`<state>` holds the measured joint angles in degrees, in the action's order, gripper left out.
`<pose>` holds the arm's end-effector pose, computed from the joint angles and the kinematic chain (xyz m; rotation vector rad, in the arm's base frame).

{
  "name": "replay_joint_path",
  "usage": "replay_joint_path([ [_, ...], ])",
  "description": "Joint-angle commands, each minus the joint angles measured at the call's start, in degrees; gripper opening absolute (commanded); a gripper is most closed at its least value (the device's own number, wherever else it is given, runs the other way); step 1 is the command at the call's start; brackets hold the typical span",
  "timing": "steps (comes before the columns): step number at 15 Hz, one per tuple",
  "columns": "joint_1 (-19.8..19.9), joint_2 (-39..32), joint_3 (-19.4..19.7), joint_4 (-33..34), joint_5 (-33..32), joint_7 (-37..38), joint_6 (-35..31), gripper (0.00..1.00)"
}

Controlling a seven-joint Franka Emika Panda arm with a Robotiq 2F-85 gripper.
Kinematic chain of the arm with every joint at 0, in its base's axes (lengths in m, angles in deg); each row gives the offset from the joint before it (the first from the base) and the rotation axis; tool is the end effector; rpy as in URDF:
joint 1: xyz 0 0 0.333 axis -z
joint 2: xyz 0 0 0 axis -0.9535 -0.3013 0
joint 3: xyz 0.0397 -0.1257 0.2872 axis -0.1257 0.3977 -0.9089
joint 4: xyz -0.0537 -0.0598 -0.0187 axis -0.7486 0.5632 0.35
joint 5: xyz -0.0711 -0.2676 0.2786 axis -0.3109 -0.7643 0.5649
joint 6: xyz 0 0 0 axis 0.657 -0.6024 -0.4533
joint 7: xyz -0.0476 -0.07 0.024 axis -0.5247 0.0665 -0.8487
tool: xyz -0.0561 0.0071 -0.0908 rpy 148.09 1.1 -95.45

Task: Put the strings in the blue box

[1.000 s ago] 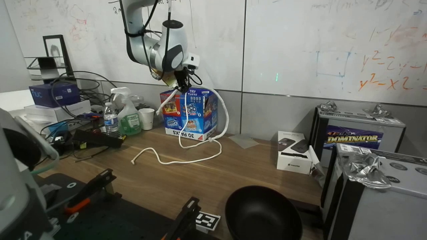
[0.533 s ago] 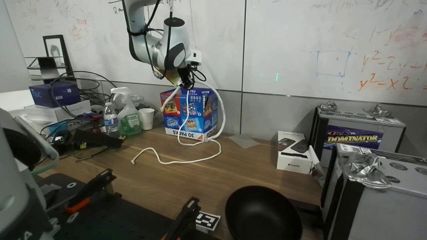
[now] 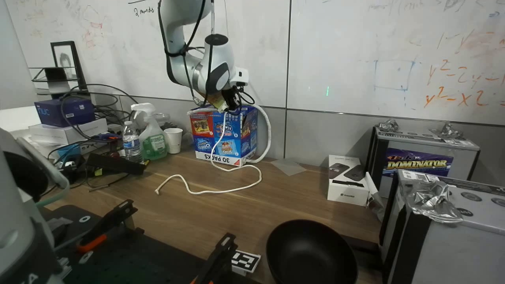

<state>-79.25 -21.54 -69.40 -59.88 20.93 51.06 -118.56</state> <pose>0.6849 0.1857 0.2097 -2.5699 0.4354 -0.8667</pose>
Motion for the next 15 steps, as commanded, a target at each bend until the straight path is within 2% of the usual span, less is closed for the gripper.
replay_joint_path([
  [1, -1.78, -4.47, 2.21, 6.59, 0.59, -1.12, 0.84, 0.36],
  [2, -1.86, -4.98, 2.31, 6.94, 0.7, -1.08, 0.98, 0.36],
  [3, -2.03, -5.16, 2.76, 7.74, 0.73, -1.05, 1.71, 0.42],
  [6, -3.02, -5.45, 4.06, 8.17, 0.86, -0.9, 2.57, 0.65],
  [10, -5.28, -2.81, 6.8, 5.21, 1.25, -0.45, 2.03, 0.95],
  [11, -6.13, -2.06, 7.74, 4.17, 1.39, -0.27, 1.7, 0.99],
  [15, -8.94, 2.88, 10.71, -1.36, 1.65, -0.19, 0.04, 1.0],
])
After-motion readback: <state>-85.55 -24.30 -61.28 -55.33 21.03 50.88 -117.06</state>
